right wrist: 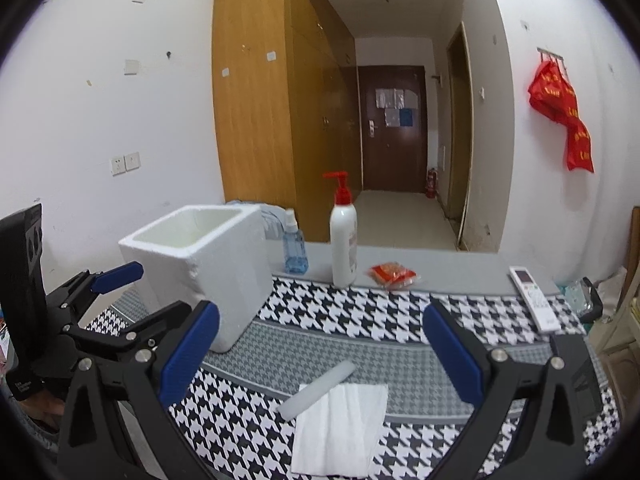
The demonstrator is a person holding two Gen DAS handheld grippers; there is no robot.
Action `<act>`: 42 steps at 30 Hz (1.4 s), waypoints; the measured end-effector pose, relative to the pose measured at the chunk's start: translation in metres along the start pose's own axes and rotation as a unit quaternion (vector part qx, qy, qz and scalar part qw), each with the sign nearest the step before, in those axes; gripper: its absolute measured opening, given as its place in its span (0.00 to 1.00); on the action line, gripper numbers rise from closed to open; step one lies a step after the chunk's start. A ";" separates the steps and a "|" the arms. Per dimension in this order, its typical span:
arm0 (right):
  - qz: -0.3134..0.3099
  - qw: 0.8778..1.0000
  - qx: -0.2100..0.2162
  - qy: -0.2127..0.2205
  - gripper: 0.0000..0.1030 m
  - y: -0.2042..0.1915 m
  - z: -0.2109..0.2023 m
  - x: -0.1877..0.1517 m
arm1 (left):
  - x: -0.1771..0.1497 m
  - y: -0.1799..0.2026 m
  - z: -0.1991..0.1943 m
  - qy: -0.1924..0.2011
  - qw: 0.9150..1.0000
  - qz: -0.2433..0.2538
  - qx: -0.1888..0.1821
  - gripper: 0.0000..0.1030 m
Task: Organize soft objects
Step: 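Move both tools back toward the white cloth and foam roller, then grasp the white foam roller with the left tool while the right tool approaches the white cloth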
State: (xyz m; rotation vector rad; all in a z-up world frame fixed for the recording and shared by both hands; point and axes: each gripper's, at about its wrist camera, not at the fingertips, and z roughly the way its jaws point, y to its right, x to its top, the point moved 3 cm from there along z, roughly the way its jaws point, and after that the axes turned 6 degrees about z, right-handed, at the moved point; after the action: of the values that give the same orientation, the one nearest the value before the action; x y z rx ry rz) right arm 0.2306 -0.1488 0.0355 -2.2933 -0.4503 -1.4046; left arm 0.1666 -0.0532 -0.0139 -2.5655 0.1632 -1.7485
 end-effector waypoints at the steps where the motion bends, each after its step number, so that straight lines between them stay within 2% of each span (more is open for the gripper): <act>1: 0.002 1.000 -0.003 -0.010 1.00 0.002 0.003 -0.004 | -0.002 0.000 0.001 -0.001 1.000 -0.001 0.002 0.99; 6: 0.005 1.000 -0.021 -0.022 1.00 0.007 0.008 -0.021 | -0.017 0.002 0.010 -0.015 1.000 0.005 0.013 0.99; 13: 0.007 0.998 -0.028 -0.047 1.00 0.016 0.015 -0.038 | -0.031 0.006 0.017 -0.036 0.999 0.001 -0.001 0.99; 17: 0.005 0.998 -0.031 -0.057 1.00 0.021 0.018 -0.048 | -0.038 0.010 0.020 -0.041 0.999 0.010 0.010 0.99; 26: -0.007 0.995 -0.036 -0.098 1.00 0.030 0.028 -0.075 | -0.060 0.031 0.038 -0.084 0.996 0.028 -0.031 0.99; 31: 0.018 0.992 -0.041 -0.122 1.00 0.046 0.034 -0.085 | -0.066 0.039 0.050 -0.105 0.993 0.038 -0.045 0.99; 36: 0.036 0.990 -0.055 -0.125 1.00 0.057 0.036 -0.091 | -0.064 0.045 0.060 -0.114 0.991 0.043 -0.063 0.99; 42: 0.032 0.988 -0.044 -0.141 1.00 0.061 0.036 -0.096 | -0.062 0.061 0.075 -0.144 0.983 0.062 -0.097 0.99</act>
State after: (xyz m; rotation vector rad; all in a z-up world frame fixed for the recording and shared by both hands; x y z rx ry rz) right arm 0.2446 -0.1886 -0.0756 -2.5664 -0.4002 -1.0920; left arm 0.2103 -0.1098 -0.1040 -2.8359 0.4926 -1.3641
